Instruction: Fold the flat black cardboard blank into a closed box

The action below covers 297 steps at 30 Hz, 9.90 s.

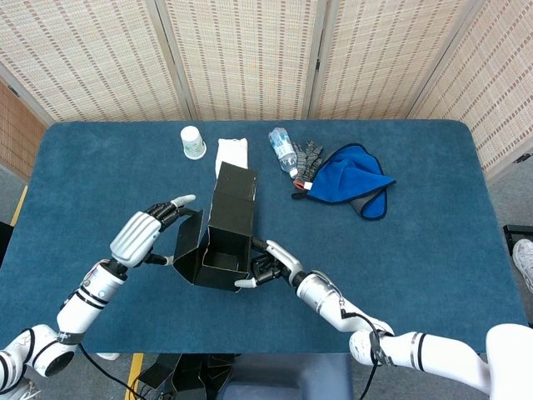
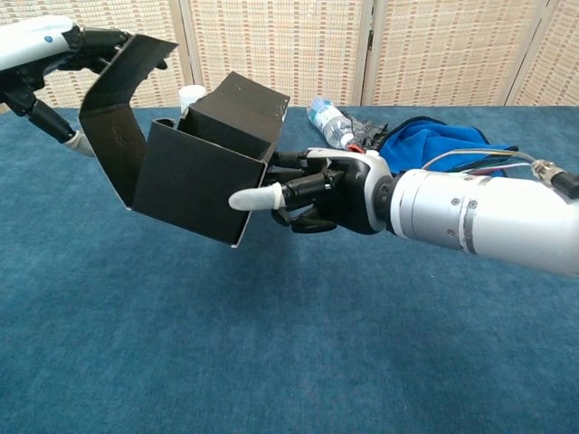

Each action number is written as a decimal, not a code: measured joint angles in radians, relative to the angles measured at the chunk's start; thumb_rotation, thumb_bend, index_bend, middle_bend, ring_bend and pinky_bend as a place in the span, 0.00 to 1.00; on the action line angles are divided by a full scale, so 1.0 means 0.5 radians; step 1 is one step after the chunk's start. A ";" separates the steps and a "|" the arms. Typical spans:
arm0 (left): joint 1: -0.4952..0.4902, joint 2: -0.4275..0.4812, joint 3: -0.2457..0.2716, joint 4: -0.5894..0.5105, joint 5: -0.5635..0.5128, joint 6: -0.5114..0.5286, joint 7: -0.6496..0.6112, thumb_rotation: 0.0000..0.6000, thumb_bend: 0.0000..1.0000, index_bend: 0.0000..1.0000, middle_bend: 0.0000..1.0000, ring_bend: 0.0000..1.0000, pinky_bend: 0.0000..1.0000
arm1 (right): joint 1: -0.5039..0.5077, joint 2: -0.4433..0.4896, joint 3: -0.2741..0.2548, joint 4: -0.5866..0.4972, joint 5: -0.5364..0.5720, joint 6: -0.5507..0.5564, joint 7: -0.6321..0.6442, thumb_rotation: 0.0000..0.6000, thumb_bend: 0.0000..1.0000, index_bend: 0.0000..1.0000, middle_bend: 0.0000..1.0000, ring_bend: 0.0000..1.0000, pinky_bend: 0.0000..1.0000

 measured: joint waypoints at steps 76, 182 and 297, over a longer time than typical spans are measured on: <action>-0.385 0.094 0.176 0.086 0.230 -0.099 -0.126 1.00 0.04 0.35 0.24 0.67 0.57 | 0.102 0.041 -0.058 0.118 0.019 -0.040 -0.058 1.00 0.30 0.31 0.42 0.76 1.00; -0.270 0.145 0.473 -0.023 0.056 -0.163 0.201 1.00 0.22 0.18 0.08 0.12 0.36 | 0.019 -0.196 -0.285 0.522 -0.349 0.433 0.091 1.00 0.33 0.35 0.43 0.76 1.00; -0.240 -0.668 0.267 0.563 -0.254 -0.775 -1.153 1.00 0.08 0.00 0.00 0.52 0.85 | -0.439 0.883 -0.307 -0.754 -0.066 0.740 -0.482 1.00 0.00 0.00 0.00 0.49 0.97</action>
